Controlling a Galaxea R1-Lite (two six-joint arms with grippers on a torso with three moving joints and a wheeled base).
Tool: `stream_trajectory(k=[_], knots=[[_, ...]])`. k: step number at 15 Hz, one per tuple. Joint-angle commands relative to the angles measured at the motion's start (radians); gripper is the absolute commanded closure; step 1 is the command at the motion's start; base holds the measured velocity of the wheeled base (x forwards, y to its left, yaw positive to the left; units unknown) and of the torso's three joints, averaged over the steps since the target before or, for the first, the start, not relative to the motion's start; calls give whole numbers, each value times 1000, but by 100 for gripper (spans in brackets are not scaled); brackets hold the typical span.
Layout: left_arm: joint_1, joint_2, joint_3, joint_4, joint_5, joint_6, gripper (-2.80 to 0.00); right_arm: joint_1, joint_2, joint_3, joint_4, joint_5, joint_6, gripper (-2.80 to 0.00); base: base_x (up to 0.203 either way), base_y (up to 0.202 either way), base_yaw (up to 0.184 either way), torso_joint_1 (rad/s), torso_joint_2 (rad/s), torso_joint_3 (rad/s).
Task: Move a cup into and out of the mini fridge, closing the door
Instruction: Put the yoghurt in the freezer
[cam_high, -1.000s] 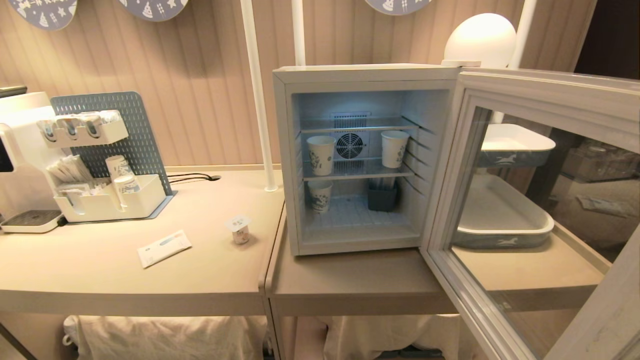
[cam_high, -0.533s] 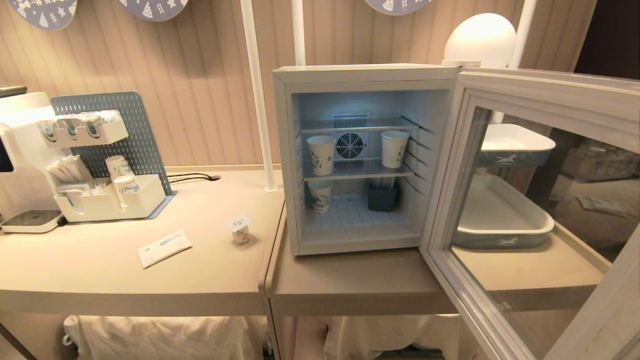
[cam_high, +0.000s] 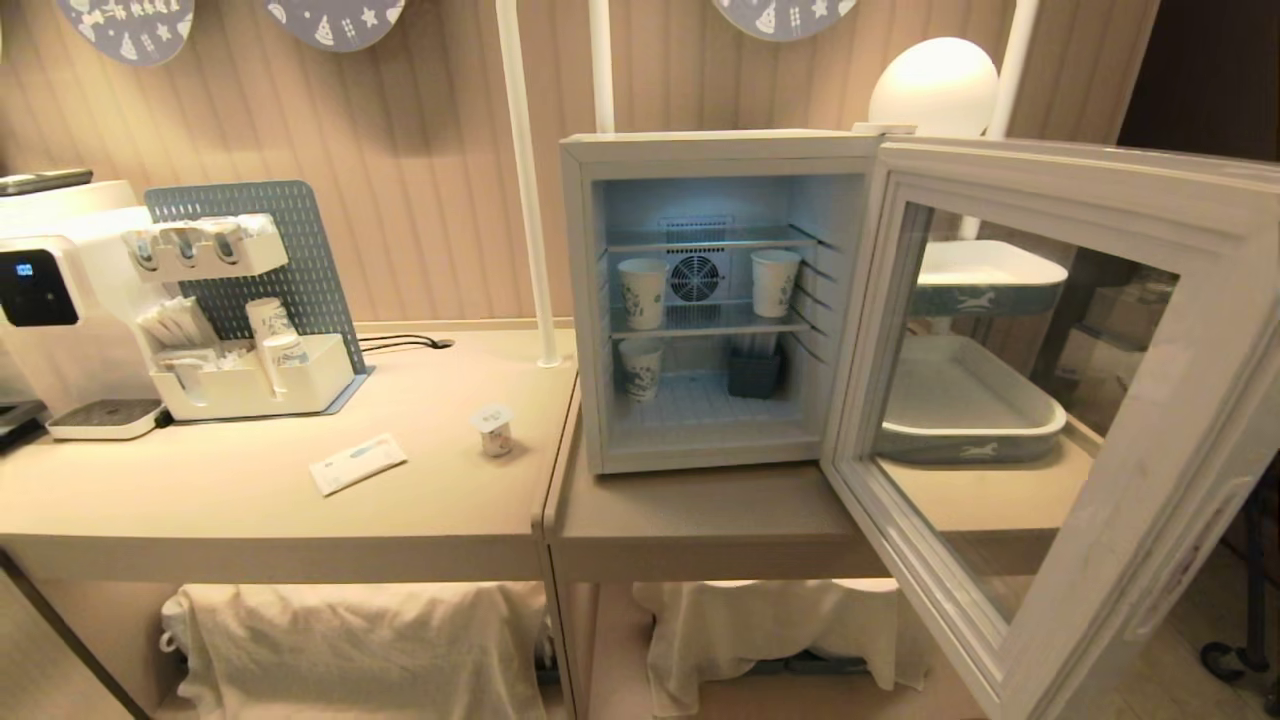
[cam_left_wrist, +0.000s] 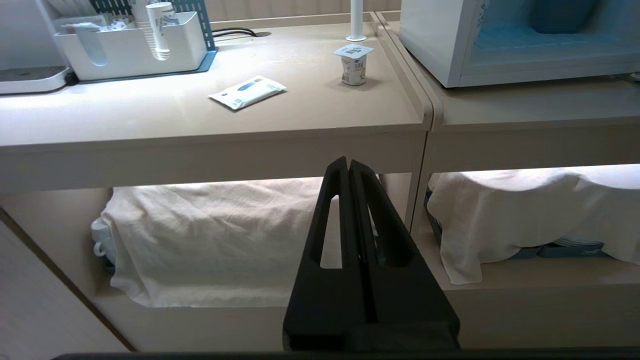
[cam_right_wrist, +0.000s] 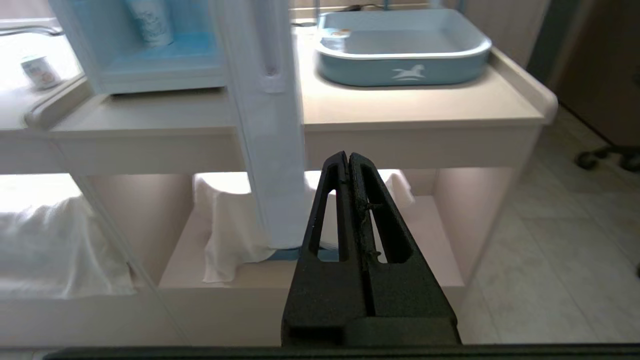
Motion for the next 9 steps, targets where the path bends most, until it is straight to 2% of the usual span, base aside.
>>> stream_trajectory(k=[1,5,7,9], knots=[[0,2,0,2,0,1,0,0,0,0,0,0,-1,0,0,0,0,0,0,0],[0,2,0,2,1,2,0,1,0,0,1,0,-1,0,0,0,0,0,0,0],[0,2,0,2,1,2,0,0,0,0,0,0,-1,0,1,106,-8,3,5,1],[0,2,0,2,1,1,0,0,0,0,0,0,-1,0,0,192,-1,3,2,-2]])
